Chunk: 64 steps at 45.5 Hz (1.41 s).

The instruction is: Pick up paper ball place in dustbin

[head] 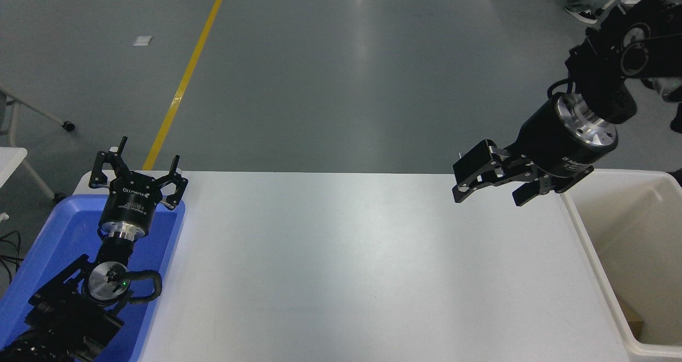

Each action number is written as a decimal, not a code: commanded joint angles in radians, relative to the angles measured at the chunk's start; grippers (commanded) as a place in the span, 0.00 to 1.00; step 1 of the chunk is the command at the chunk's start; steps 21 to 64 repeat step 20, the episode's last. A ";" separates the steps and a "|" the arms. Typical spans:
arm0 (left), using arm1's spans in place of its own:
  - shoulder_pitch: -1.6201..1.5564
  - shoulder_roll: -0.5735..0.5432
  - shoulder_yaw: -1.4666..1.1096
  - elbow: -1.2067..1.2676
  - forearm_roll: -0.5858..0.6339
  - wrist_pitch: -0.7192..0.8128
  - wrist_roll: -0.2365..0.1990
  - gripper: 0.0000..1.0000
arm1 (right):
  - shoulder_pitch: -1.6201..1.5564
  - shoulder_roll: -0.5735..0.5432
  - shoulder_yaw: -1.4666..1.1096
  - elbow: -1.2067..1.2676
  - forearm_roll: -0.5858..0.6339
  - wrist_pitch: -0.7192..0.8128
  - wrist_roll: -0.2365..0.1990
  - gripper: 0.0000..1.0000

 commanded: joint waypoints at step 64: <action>0.000 0.000 0.000 0.000 0.000 0.000 0.000 1.00 | -0.115 0.082 -0.082 -0.107 0.009 0.016 -0.001 1.00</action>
